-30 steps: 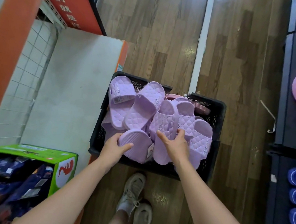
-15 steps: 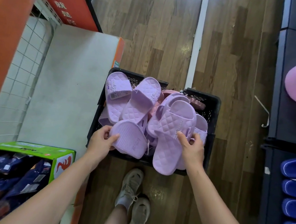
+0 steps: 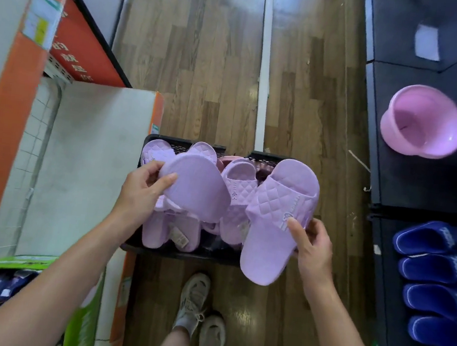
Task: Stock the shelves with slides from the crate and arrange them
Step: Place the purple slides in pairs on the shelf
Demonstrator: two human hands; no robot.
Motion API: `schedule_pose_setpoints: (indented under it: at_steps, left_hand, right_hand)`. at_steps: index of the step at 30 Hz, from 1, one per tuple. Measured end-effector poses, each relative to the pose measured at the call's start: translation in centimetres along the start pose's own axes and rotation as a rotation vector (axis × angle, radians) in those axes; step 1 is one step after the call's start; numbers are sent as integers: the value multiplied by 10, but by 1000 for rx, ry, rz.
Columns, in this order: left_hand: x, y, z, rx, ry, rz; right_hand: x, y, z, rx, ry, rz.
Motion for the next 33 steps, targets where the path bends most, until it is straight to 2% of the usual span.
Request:
schedule_pose_setpoints:
  at_steps: [12,19,26,33]
  left_hand:
    - [-180,102,-19,244,-54,-257]
    - [-282,164,-46,356,-82,-449]
    - [-350,224,-110,510,-136,-571]
    - [-394,287,-218,670,-238,-740]
  right_hand:
    - [153,88,94,-153,-98,191]
    - [224,146,165,-337,-83,323]
    - [253,194,243,-553,-98,367]
    - [244,232,336,-750,-151,363]
Point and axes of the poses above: each hand's wrist, its own y-axis away from the middle knuckle, its own z-axis out of the back of the hand, x = y × z, the point moved 4 cm from there along -y, towards the middle knuckle, and after that the axes turned 11 degrees about z, right-handed, at the moved point
